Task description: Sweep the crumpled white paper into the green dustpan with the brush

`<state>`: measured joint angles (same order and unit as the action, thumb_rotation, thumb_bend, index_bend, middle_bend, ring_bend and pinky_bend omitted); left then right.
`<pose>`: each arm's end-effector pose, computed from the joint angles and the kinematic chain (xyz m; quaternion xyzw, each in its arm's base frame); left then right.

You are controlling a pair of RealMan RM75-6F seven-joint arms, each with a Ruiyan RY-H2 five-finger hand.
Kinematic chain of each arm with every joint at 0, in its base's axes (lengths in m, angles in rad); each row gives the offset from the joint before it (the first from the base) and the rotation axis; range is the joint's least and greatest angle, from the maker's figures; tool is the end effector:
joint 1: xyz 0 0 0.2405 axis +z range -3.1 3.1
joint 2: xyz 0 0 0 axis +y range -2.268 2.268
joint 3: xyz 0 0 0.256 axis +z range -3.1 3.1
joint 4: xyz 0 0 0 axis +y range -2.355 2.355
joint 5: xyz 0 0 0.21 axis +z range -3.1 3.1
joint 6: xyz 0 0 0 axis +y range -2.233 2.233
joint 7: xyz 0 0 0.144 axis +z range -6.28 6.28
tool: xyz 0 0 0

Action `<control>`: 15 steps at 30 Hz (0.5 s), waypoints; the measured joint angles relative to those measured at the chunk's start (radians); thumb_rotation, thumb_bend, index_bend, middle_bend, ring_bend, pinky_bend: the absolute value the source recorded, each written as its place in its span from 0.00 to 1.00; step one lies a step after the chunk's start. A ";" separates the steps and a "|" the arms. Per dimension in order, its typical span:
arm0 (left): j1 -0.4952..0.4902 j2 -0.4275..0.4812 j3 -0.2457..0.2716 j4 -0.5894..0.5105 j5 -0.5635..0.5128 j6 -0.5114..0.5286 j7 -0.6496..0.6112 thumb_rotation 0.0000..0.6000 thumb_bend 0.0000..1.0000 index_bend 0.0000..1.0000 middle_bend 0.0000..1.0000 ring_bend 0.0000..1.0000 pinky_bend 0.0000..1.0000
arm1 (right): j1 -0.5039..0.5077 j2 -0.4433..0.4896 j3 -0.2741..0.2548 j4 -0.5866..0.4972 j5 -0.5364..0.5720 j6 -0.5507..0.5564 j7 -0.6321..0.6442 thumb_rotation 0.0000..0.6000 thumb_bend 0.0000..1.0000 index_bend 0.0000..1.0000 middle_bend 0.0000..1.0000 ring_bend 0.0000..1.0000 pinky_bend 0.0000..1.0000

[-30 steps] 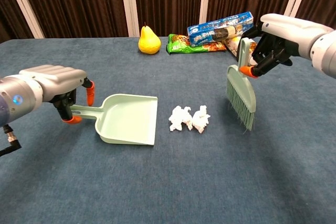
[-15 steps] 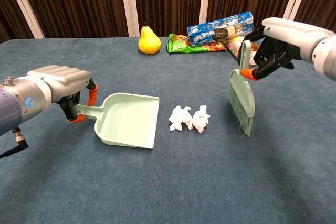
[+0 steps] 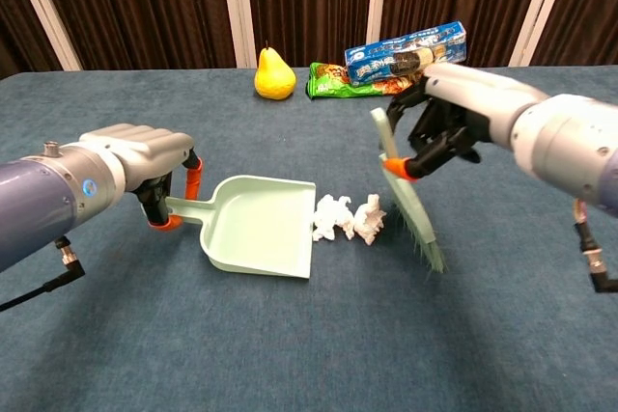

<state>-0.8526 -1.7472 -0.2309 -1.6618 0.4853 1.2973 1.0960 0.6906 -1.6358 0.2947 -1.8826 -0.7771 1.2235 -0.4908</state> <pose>-0.1109 0.3126 -0.0555 -0.7363 -0.3815 -0.1921 0.5248 -0.0857 -0.2927 -0.0131 0.6079 -0.5523 0.4285 0.3765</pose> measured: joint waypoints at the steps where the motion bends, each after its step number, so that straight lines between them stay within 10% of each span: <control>1: -0.002 -0.003 0.000 0.002 -0.002 0.000 -0.003 1.00 0.54 0.59 1.00 0.99 1.00 | 0.006 -0.015 0.009 -0.004 0.021 0.002 0.000 1.00 0.68 0.93 0.89 0.92 0.85; 15: -0.023 -0.028 0.005 0.036 -0.016 -0.015 -0.027 1.00 0.54 0.59 1.00 0.99 1.00 | 0.136 -0.173 0.202 -0.040 0.270 0.045 -0.022 1.00 0.68 0.94 0.89 0.92 0.85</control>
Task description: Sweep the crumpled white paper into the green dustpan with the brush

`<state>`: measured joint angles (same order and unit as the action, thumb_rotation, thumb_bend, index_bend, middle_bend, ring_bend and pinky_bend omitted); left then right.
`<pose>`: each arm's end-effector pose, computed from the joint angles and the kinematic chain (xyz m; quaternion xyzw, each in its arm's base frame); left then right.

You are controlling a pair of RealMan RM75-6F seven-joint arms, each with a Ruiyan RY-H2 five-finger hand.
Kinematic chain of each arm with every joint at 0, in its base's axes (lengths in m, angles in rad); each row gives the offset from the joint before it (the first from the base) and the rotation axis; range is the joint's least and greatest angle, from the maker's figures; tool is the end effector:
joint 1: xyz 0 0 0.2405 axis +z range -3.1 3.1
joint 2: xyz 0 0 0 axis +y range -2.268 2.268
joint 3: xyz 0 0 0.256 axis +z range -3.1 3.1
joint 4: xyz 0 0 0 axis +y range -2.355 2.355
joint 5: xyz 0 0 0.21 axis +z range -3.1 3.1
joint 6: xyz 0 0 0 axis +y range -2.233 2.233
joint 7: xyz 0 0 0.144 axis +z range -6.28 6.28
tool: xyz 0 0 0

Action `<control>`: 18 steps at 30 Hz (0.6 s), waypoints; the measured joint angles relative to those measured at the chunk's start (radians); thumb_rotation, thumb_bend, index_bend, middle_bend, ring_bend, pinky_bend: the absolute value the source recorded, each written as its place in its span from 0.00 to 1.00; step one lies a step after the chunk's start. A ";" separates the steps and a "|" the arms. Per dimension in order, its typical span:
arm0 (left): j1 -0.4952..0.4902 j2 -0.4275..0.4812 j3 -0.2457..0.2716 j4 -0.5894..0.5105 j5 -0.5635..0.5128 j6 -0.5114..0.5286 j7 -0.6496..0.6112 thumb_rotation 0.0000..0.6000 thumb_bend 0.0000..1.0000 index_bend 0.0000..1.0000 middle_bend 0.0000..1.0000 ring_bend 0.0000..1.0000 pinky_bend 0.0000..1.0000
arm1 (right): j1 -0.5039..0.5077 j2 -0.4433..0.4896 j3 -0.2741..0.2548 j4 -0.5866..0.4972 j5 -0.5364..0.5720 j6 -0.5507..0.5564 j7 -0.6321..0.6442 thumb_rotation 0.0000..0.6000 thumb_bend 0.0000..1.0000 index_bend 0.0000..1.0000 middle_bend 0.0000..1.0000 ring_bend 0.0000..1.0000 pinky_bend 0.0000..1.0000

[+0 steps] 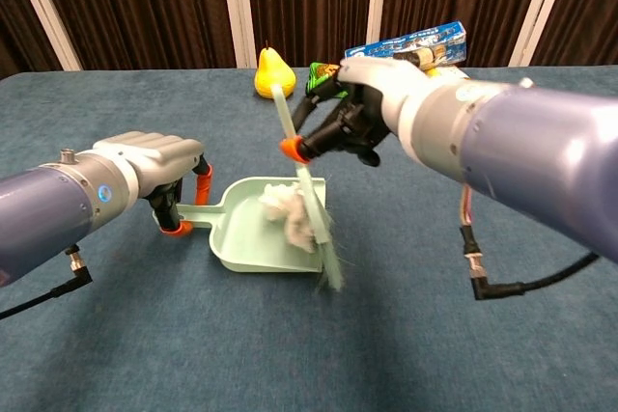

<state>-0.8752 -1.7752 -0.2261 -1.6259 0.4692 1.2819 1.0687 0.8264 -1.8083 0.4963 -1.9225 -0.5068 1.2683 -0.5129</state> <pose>-0.1073 0.3135 -0.0656 -0.7374 -0.3898 -0.1948 0.5161 -0.0107 -0.2942 -0.0332 0.5373 -0.6532 0.4453 0.2941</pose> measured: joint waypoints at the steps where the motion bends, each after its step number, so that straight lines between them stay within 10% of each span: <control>1: -0.001 -0.002 0.001 0.002 -0.001 0.000 -0.001 1.00 0.54 0.59 1.00 0.99 1.00 | 0.006 -0.001 0.006 -0.010 0.008 0.001 -0.001 1.00 0.68 0.94 0.89 0.92 0.85; 18: -0.011 0.003 0.005 -0.036 0.001 0.047 0.009 1.00 0.54 0.59 0.99 0.99 1.00 | 0.001 0.127 0.025 -0.094 -0.002 0.047 0.011 1.00 0.68 0.94 0.89 0.92 0.85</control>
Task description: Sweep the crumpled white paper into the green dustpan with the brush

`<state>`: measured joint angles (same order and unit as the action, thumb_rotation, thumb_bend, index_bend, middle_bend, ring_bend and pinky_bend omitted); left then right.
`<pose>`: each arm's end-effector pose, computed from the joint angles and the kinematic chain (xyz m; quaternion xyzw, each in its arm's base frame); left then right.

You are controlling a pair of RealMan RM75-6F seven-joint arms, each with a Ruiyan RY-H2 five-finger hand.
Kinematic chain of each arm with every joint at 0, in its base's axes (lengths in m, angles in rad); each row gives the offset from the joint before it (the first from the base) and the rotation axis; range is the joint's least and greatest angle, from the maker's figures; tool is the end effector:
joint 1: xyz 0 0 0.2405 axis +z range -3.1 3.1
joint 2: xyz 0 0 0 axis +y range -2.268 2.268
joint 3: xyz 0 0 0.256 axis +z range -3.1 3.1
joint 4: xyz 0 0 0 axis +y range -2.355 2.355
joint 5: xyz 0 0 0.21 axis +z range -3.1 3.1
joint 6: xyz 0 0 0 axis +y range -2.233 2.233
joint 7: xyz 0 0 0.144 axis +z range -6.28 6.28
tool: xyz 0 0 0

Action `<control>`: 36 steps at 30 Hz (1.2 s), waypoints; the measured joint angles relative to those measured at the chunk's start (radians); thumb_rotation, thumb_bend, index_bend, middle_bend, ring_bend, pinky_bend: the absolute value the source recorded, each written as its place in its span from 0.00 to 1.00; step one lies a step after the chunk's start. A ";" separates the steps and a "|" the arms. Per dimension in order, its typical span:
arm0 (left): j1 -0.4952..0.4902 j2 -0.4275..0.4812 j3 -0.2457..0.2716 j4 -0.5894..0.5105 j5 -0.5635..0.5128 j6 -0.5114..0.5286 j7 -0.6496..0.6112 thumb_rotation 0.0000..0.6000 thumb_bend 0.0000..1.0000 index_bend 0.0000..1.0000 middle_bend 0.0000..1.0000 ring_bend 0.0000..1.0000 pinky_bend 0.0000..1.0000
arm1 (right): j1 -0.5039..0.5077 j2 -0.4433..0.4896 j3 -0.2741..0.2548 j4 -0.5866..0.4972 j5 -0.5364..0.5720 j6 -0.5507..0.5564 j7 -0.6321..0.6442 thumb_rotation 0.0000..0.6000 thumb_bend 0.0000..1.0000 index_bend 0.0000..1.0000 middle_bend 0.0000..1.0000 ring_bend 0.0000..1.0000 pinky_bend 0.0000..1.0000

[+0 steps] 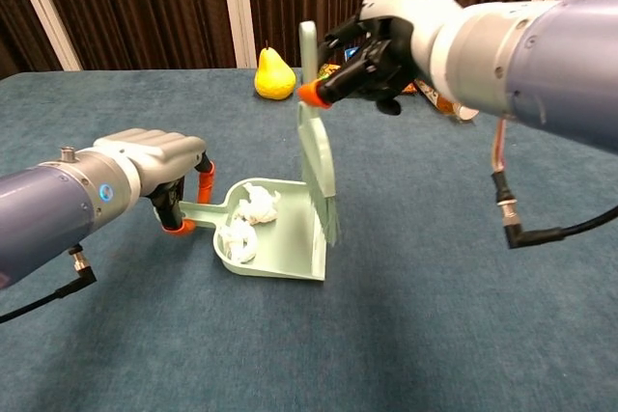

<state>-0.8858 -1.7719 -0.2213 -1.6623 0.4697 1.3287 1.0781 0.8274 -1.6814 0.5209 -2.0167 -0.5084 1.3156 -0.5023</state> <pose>-0.1010 0.3096 -0.0610 -0.7353 -0.3846 -0.1993 0.5213 -0.0153 -0.3057 0.0085 0.5276 -0.6297 0.4733 0.3180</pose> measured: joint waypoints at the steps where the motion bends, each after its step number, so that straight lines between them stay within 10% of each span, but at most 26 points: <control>1: 0.001 0.001 0.001 -0.002 0.000 0.002 0.000 1.00 0.53 0.58 0.99 0.99 1.00 | -0.004 0.008 -0.002 0.003 -0.003 0.001 0.002 1.00 0.68 0.94 0.89 0.92 0.85; 8: 0.001 0.011 0.014 -0.016 -0.014 0.009 0.019 1.00 0.00 0.23 0.87 0.94 1.00 | -0.035 0.073 -0.022 0.015 -0.022 0.004 0.024 1.00 0.68 0.94 0.89 0.92 0.85; 23: 0.081 0.204 0.025 -0.234 0.178 0.045 -0.153 1.00 0.00 0.18 0.70 0.77 0.87 | -0.120 0.235 -0.110 0.024 -0.129 0.006 0.051 1.00 0.68 0.94 0.89 0.92 0.85; 36: 0.276 0.438 0.188 -0.300 0.558 0.072 -0.478 1.00 0.00 0.15 0.36 0.48 0.64 | -0.210 0.355 -0.261 0.227 -0.362 0.002 0.050 1.00 0.68 0.94 0.89 0.92 0.85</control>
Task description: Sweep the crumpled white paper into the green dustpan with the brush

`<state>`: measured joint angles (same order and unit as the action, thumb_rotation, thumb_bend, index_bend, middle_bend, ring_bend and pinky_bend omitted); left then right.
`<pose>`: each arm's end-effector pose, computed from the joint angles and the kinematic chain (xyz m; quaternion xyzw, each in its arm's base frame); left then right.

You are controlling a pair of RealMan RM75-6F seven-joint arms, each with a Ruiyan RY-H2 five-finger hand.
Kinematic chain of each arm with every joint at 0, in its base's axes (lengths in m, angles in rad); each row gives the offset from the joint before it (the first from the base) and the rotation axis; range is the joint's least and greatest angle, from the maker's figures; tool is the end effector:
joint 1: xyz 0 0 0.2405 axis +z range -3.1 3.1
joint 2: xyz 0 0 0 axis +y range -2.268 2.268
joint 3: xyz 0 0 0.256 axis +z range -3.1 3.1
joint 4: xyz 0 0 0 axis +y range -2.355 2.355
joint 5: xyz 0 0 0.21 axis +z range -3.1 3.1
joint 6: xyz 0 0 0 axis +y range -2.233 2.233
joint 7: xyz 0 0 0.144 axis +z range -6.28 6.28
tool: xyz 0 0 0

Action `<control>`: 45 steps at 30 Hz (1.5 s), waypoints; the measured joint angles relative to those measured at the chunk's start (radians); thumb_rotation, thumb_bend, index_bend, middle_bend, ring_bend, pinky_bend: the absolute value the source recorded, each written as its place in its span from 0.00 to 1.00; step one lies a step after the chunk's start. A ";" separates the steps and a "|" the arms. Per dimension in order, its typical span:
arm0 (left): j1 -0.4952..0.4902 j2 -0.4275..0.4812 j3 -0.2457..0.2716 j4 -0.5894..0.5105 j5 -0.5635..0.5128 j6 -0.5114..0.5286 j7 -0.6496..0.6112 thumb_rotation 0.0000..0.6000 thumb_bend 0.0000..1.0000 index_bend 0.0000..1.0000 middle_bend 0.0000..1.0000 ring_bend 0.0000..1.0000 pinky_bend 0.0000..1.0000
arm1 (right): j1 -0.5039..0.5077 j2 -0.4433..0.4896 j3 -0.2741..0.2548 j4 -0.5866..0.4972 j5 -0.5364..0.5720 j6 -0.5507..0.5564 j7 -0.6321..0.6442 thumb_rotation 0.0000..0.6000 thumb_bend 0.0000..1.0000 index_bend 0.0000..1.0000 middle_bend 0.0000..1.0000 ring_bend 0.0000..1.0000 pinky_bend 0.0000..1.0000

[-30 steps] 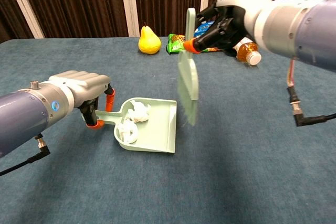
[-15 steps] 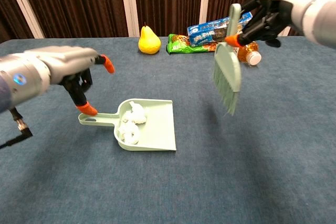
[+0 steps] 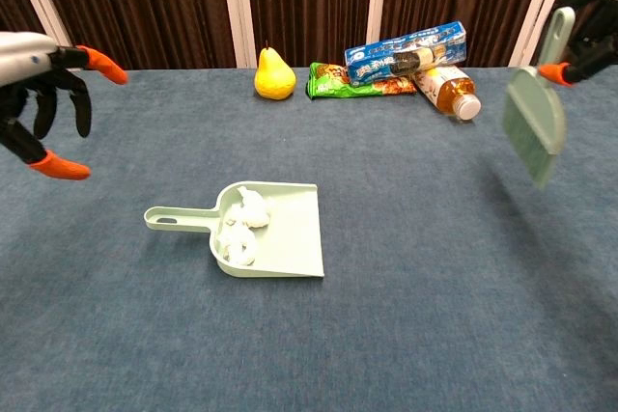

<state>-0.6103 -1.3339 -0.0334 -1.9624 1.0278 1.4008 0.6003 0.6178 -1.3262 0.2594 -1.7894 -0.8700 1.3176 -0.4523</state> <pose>-0.1586 0.2691 0.0618 -0.6819 -0.3796 -0.3609 0.5106 -0.1756 -0.3328 0.0938 0.5826 -0.4237 0.4061 0.5623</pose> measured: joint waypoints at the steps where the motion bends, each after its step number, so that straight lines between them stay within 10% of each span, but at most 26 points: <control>1: 0.013 0.011 0.009 0.000 0.023 0.002 -0.022 1.00 0.00 0.14 0.33 0.43 0.59 | -0.003 -0.001 -0.011 0.010 -0.014 0.004 -0.012 1.00 0.68 0.94 0.89 0.92 0.85; 6: 0.084 0.063 0.058 0.006 0.114 0.008 -0.121 1.00 0.00 0.11 0.19 0.25 0.39 | -0.016 -0.034 -0.087 0.047 -0.095 0.027 -0.093 1.00 0.68 0.81 0.82 0.83 0.73; 10: 0.116 0.075 0.077 0.016 0.146 0.005 -0.154 1.00 0.00 0.04 0.03 0.06 0.27 | -0.027 -0.057 -0.127 0.024 -0.095 0.004 -0.112 1.00 0.57 0.14 0.27 0.26 0.30; 12: 0.127 0.081 0.084 0.023 0.163 0.004 -0.162 1.00 0.00 0.01 0.00 0.01 0.19 | -0.029 -0.057 -0.134 -0.020 -0.073 -0.026 -0.115 1.00 0.45 0.01 0.10 0.11 0.19; 27: 0.218 0.128 0.105 0.081 0.281 0.010 -0.240 1.00 0.00 0.00 0.00 0.00 0.11 | -0.074 0.039 -0.160 -0.216 -0.150 -0.072 -0.031 1.00 0.30 0.00 0.00 0.00 0.09; 45: 0.370 0.147 0.185 0.269 0.543 0.134 -0.357 1.00 0.00 0.00 0.00 0.00 0.09 | -0.364 0.175 -0.377 -0.006 -0.579 0.180 0.276 1.00 0.30 0.00 0.00 0.00 0.00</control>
<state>-0.2398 -1.1866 0.1519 -1.6936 1.5707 1.5348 0.2434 0.2541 -1.1515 -0.1175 -1.7956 -1.4492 1.4978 -0.1759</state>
